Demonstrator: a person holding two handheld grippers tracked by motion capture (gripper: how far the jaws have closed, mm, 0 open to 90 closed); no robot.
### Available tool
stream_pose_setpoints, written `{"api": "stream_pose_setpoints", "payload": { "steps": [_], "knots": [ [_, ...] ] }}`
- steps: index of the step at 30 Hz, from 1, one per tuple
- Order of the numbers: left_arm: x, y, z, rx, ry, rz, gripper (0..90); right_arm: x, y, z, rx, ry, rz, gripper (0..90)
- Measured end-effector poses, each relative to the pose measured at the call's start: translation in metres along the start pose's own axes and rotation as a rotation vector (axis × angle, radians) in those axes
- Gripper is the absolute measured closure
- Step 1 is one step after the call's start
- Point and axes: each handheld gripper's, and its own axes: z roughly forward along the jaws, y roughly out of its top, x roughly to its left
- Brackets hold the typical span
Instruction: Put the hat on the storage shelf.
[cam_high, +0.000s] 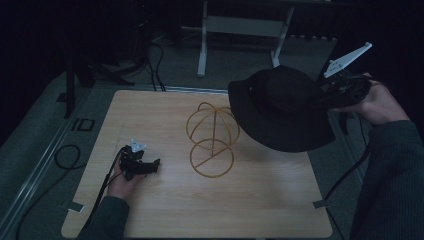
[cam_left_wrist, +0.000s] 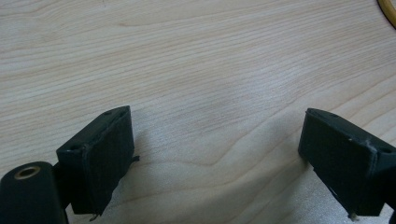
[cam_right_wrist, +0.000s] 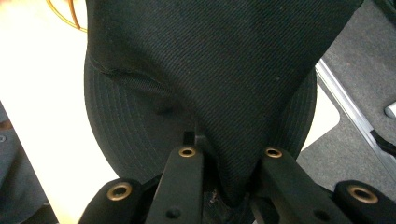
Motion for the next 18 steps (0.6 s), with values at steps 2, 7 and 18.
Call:
{"api": "stream_pose_setpoints", "payload": {
  "steps": [2, 7, 18],
  "knots": [
    [0.000, 0.000, 0.000, 0.000, 0.000, 0.000, 10.7, 0.000, 0.000, -0.002, -0.002, -0.002, -0.004, 85.6],
    [0.000, 0.000, 0.000, 0.000, 0.000, 0.000, 10.8, 0.002, 0.002, -0.007, -0.009, 0.001, -0.007, 85.6],
    [0.000, 0.000, 0.000, -0.001, 0.000, -0.001, 10.8, 0.005, 0.007, -0.014, -0.011, -0.001, -0.018, 85.6]
  ]
}}
